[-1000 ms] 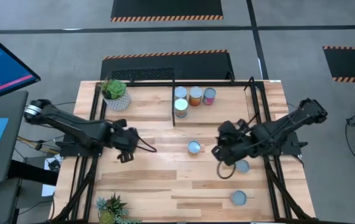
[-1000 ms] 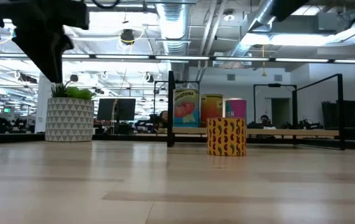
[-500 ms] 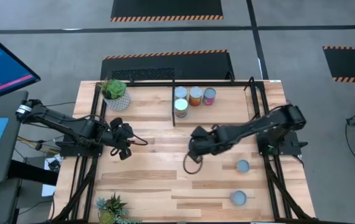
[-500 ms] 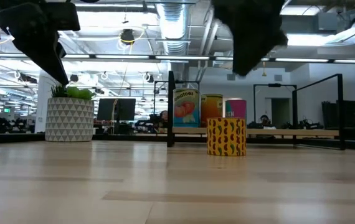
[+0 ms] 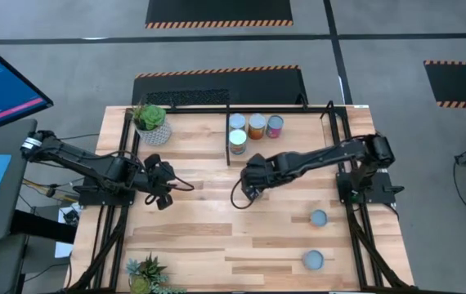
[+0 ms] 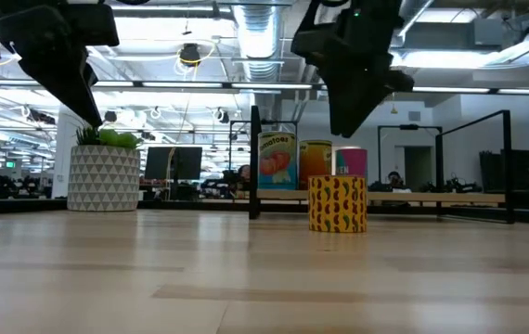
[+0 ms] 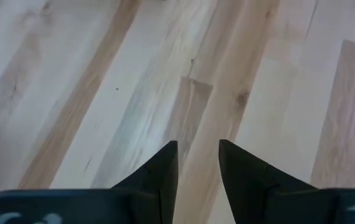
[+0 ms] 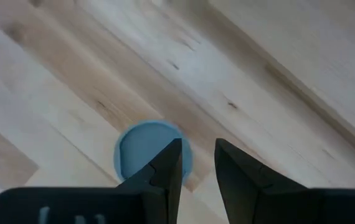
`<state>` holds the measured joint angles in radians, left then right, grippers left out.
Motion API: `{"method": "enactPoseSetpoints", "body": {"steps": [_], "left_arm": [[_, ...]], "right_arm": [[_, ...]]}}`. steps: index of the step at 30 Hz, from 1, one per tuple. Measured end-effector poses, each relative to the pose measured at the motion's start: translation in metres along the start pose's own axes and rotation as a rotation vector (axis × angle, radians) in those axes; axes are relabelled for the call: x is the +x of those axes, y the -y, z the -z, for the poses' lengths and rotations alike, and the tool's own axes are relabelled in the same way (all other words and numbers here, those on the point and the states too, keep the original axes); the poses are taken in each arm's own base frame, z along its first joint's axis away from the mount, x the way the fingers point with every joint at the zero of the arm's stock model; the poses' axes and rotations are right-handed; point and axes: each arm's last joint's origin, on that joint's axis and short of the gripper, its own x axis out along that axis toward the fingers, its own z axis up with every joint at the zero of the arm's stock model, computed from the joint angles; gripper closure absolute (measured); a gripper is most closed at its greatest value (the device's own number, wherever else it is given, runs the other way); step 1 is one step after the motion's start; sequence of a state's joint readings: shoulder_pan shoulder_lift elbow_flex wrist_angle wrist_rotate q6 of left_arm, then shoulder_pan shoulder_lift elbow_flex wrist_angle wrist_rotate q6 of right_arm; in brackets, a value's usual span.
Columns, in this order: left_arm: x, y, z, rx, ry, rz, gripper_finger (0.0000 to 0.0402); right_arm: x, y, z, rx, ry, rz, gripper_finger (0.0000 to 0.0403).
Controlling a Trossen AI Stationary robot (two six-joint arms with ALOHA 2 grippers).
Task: Pick and place cans onto a shelf
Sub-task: Put the canned black beans on the shelf
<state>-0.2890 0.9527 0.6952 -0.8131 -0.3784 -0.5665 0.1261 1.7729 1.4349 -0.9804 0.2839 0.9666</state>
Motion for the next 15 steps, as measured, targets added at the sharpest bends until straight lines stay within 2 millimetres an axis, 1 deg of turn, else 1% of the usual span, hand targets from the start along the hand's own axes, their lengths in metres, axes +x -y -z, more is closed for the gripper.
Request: {"method": "enactPoseSetpoints", "body": {"steps": [6, 8, 15], "left_arm": [[0.0, -0.001, -0.001, 0.005, 0.02, -0.032, 0.0297], [0.0, -0.001, -0.001, 0.005, 0.019, -0.034, 0.0297], [0.0, -0.001, -0.001, -0.004, 0.025, -0.042, 0.0297]], "right_arm": [[0.023, -0.001, -0.006, -0.073, -0.074, -0.005, 0.0285], [0.024, -0.004, -0.008, -0.067, -0.076, -0.043, 0.0285], [0.037, -0.005, -0.004, -0.131, -0.141, -0.024, 0.0284]]}}
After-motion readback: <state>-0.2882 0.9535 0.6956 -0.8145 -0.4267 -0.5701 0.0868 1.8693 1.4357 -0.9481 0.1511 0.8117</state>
